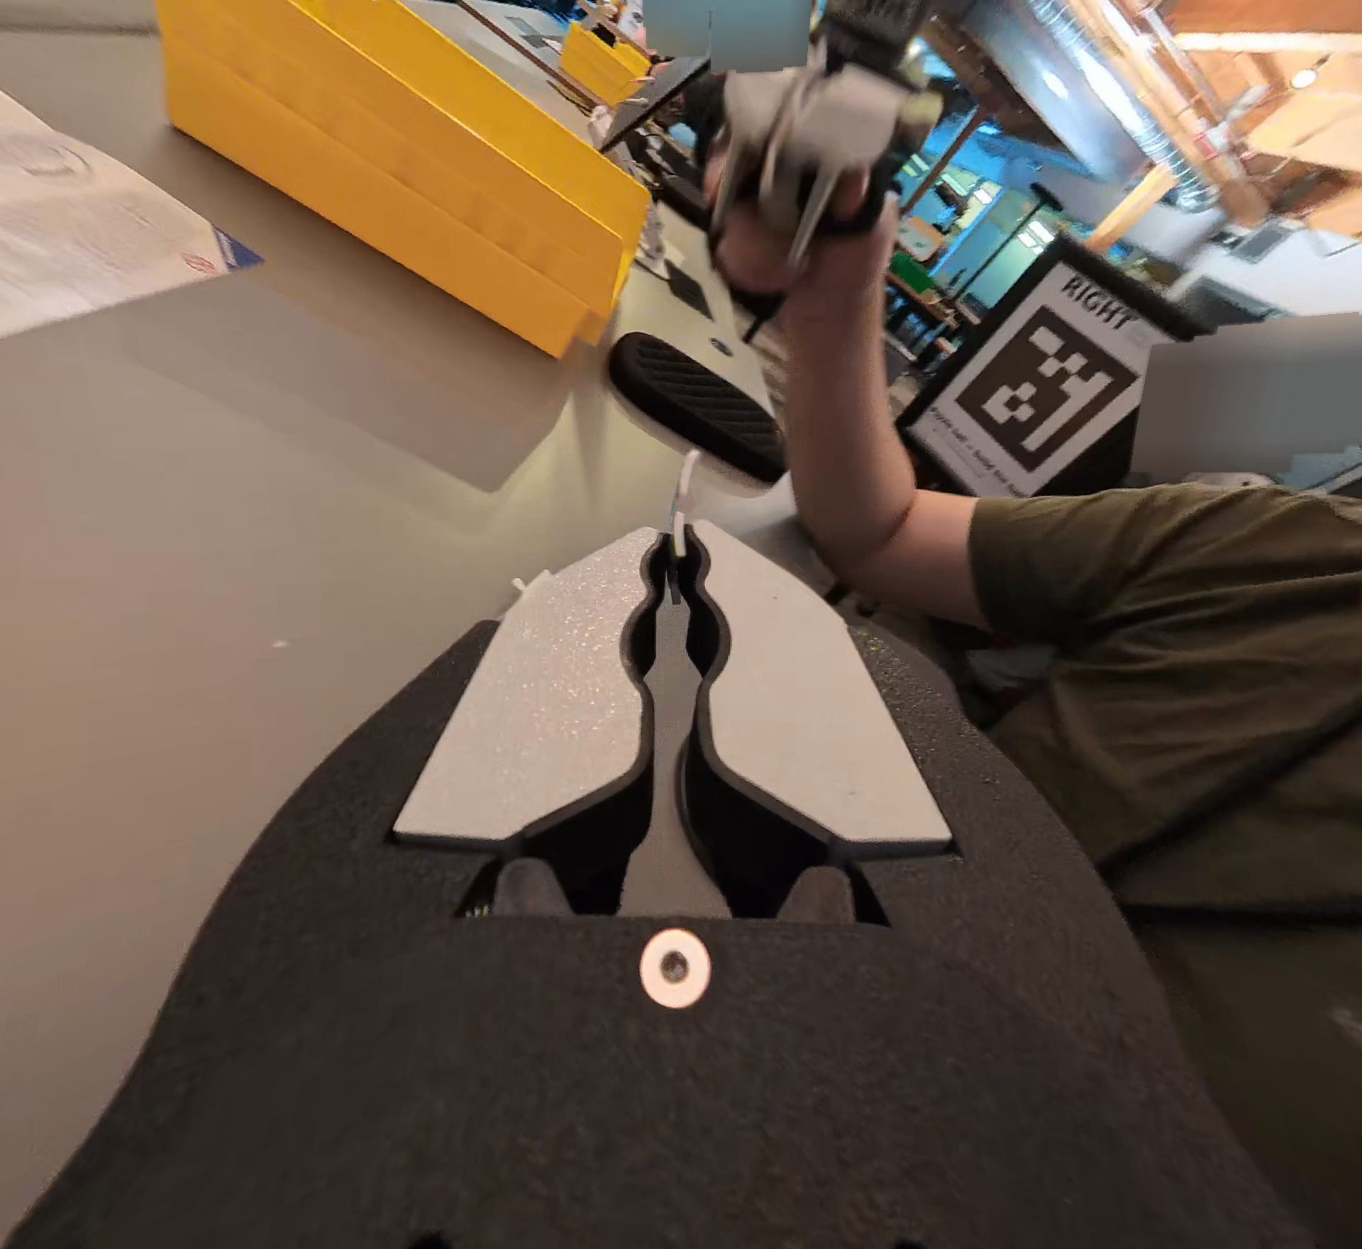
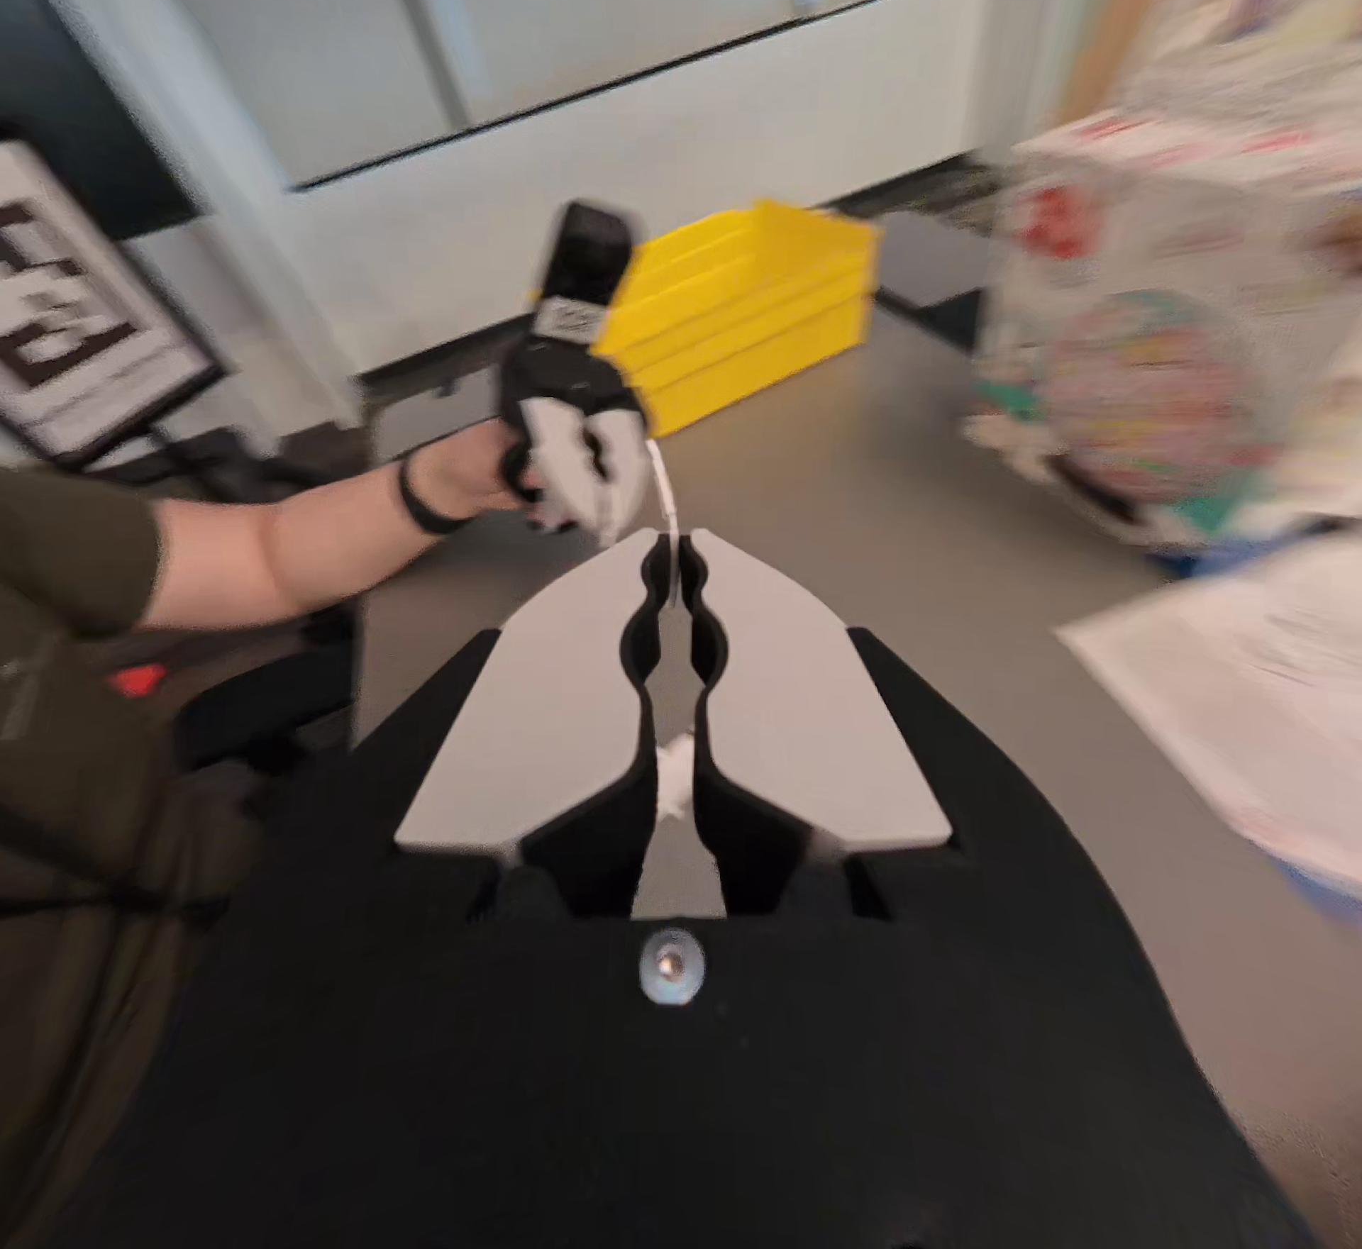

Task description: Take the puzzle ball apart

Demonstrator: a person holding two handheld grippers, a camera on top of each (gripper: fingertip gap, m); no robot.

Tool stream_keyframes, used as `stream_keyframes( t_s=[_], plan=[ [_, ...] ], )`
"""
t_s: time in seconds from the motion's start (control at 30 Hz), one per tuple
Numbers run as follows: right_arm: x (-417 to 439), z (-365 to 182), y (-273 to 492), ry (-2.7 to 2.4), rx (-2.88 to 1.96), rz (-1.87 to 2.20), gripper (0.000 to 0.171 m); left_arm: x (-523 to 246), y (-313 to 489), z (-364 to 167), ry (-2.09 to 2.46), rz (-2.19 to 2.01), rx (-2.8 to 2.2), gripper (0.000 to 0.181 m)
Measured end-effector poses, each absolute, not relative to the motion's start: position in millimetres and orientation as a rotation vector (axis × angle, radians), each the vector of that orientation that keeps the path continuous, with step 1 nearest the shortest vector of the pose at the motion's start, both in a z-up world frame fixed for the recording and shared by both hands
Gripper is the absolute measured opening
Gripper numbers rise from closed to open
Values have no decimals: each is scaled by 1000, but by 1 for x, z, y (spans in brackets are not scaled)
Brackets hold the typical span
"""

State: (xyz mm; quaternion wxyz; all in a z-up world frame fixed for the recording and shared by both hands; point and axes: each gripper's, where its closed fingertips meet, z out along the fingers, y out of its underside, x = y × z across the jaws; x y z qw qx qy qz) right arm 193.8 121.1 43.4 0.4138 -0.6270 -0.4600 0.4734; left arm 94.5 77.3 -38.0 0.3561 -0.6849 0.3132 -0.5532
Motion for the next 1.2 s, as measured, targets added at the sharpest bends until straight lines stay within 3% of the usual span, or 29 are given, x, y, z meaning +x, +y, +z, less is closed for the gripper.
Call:
stream_keyframes(
  t_s=[0.1, 0.23, 0.4, 0.47, 0.63, 0.73, 0.87, 0.97, 1.03, 1.2],
  plan=[
    [305, 56, 209, -807, -1833, 774, 3, 97, 78, -39, 849, -1325, -1763, 2],
    [419, -31, 275, -376, -2367, 765, 3, 103, 77, -40, 883, -1242, -1753, 2],
    [450, -113, 284, -332, -2632, 597, 3, 109, 71, -42, 939, -1223, -1750, 2],
    [455, -127, 287, -314, -2692, 568, 13, 109, 70, -44, 946, -1216, -1760, 2],
    [470, -87, 293, -362, -2522, 354, 22, 107, 71, -40, 939, -1216, -1747, 2],
    [431, -26, 279, -496, -2195, 380, 33, 106, 73, -38, 920, -1196, -1739, 2],
    [277, 39, 186, -964, -1585, 832, 37, 101, 80, -42, 876, -1199, -1769, 2],
    [174, 24, 106, -1267, -1388, 1193, 25, 100, 81, -44, 869, -1220, -1775, 2],
    [129, 0, 91, -1319, -1444, 1288, 21, 99, 80, -44, 886, -1206, -1777, 2],
    [90, -18, 82, -1347, -1531, 1377, 22, 95, 84, -49, 885, -1147, -1813, 2]
  ],
)
